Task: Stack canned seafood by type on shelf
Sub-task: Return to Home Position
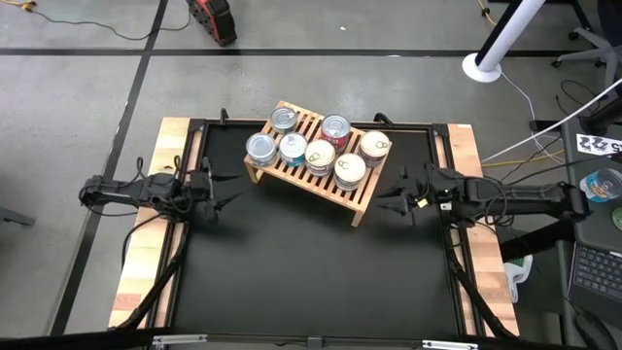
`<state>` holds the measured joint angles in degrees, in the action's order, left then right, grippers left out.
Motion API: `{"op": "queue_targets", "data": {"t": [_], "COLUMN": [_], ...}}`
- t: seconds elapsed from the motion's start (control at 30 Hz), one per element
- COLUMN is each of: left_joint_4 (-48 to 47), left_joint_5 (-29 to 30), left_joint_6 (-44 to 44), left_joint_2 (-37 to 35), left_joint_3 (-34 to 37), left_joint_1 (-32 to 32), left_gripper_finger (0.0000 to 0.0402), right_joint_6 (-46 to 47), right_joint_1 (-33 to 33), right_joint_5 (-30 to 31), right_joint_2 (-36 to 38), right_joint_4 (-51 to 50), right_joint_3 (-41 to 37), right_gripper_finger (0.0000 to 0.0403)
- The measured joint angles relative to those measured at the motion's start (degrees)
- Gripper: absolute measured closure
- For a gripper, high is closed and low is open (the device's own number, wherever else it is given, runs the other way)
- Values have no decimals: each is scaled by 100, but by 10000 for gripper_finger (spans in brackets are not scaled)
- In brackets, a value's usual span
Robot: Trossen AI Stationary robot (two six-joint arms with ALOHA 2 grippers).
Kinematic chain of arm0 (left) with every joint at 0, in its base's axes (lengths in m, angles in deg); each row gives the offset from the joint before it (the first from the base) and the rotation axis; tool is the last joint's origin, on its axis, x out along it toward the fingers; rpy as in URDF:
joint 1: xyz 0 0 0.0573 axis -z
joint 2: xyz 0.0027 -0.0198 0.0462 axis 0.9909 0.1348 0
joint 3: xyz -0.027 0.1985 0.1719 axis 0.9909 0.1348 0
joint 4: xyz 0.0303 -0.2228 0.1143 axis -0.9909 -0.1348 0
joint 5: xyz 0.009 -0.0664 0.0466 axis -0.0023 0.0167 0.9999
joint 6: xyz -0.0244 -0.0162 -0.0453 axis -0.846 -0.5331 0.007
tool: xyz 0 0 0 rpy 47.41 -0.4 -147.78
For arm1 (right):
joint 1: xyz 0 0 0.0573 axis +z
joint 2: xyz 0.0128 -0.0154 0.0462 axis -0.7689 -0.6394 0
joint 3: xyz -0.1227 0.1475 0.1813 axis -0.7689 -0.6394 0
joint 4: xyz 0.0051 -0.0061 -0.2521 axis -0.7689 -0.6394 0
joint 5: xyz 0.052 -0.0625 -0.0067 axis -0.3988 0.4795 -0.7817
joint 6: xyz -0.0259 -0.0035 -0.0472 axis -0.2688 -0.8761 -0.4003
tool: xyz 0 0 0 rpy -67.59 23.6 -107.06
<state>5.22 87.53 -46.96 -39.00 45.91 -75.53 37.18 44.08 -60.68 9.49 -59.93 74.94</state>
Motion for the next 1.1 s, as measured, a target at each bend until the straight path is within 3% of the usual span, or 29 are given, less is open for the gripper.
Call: {"op": "queue_targets", "data": {"t": [0.7, 1.1], "left_joint_4": [-668, -711], "left_joint_5": [50, 337], "left_joint_6": [-257, -489], "left_joint_2": [-137, -87], "left_joint_3": [123, 268], "left_joint_1": [-11, -13], "left_gripper_finger": [153, 153], "right_joint_6": [482, 474], "right_joint_1": [-99, -99], "right_joint_5": [1, -49], "right_joint_2": [2323, 2485], "right_joint_4": [-38, -36], "right_joint_3": [-1561, -1576], "right_gripper_finger": [276, 276]}}
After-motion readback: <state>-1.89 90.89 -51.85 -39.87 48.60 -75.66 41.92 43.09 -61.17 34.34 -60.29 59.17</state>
